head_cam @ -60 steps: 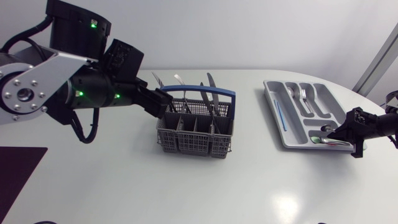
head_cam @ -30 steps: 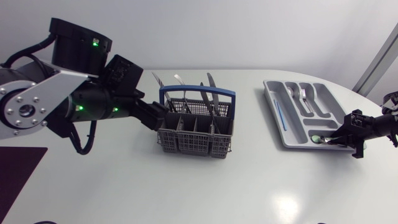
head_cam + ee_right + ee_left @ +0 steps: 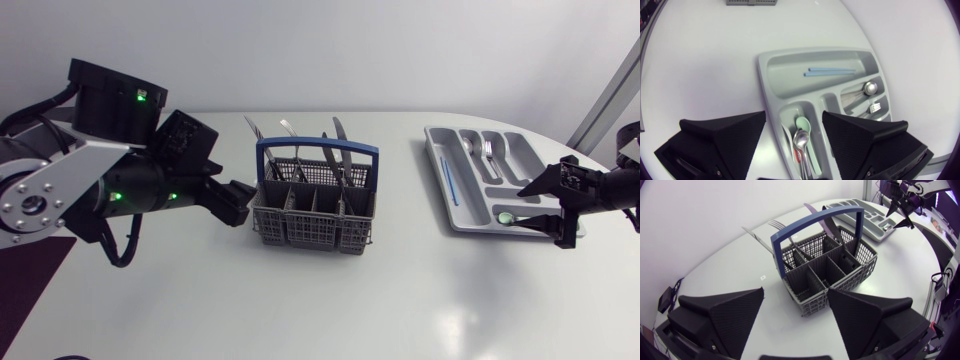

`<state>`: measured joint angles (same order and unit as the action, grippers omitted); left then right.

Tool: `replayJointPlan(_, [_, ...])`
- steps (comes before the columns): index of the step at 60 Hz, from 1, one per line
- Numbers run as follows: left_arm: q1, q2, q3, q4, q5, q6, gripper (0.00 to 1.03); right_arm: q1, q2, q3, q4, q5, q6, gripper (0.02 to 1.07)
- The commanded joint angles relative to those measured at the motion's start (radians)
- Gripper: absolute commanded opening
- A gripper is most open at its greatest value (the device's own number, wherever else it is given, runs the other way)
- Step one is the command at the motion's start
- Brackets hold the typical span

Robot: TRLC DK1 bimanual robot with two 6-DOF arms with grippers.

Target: Sort the cutlery from the basket into the organizer compartments.

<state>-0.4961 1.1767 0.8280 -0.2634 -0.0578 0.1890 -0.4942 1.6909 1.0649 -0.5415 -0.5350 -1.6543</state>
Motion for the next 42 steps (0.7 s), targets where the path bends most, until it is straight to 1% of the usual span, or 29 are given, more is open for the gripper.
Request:
replayJointPlan(1, [0.025,-0.020,-0.036,0.010,0.018,0.027,0.76,0.055,-0.039,-0.052,-0.008,-0.016,0.087,0.86])
replayJointPlan(4, [0.041,-0.020,-0.044,0.012,0.033,0.032,0.71,0.095,-0.056,-0.068,-0.006,-0.034,0.143,0.86])
replayJointPlan(5, [0.050,-0.020,-0.050,0.013,0.049,0.033,0.67,0.109,-0.060,-0.072,-0.003,-0.037,0.157,0.86])
replayJointPlan(8, [0.064,-0.020,-0.061,0.024,0.072,0.038,0.60,0.146,-0.066,-0.080,0.012,-0.042,0.217,0.85])
replayJointPlan(10, [0.071,-0.017,-0.069,0.032,0.081,0.040,0.58,0.172,-0.066,-0.080,0.023,-0.048,0.263,0.80])
replayJointPlan(13, [0.082,-0.011,-0.076,0.041,0.104,0.046,0.50,0.215,-0.066,-0.086,0.052,-0.052,0.323,0.72])
replayJointPlan(15, [0.087,-0.006,-0.079,0.044,0.111,0.047,0.46,0.241,-0.065,-0.088,0.077,-0.052,0.367,0.66])
replayJointPlan(16, [0.091,-0.002,-0.082,0.047,0.119,0.049,0.42,0.252,-0.063,-0.088,0.086,-0.052,0.386,0.62])
replayJointPlan(17, [0.093,0.000,-0.082,0.049,0.122,0.049,0.41,0.267,-0.062,-0.086,0.098,-0.052,0.407,0.57])
replayJointPlan(18, [0.096,0.006,-0.084,0.052,0.127,0.050,0.37,0.275,-0.062,-0.085,0.106,-0.052,0.422,0.53])
replayJointPlan(20, [0.099,0.017,-0.084,0.052,0.131,0.055,0.32,0.299,-0.057,-0.082,0.126,-0.051,0.459,0.45])
replayJointPlan(21, [0.102,0.028,-0.087,0.055,0.133,0.059,0.27,0.325,-0.050,-0.074,0.138,-0.051,0.498,0.36])
replayJointPlan(27, [0.123,0.069,-0.092,0.070,0.177,0.075,0.14,0.390,-0.011,-0.033,0.179,-0.040,0.613,0.11])
replayJointPlan(28, [0.123,0.080,-0.092,0.073,0.185,0.078,0.12,0.399,-0.004,-0.020,0.184,-0.040,0.630,0.09])
replayJointPlan(33, [0.126,0.118,-0.093,0.092,0.202,0.098,0.04,0.444,0.052,0.038,0.184,-0.034,0.699,0.09])
replayJointPlan(39, [0.131,0.147,-0.099,0.105,0.214,0.133,0.04,0.487,0.112,0.109,0.193,-0.034,0.783,0.08])
replayJointPlan(42, [0.136,0.152,-0.118,0.147,0.240,0.148,0.04,0.506,0.142,0.145,0.193,-0.034,0.823,0.08])
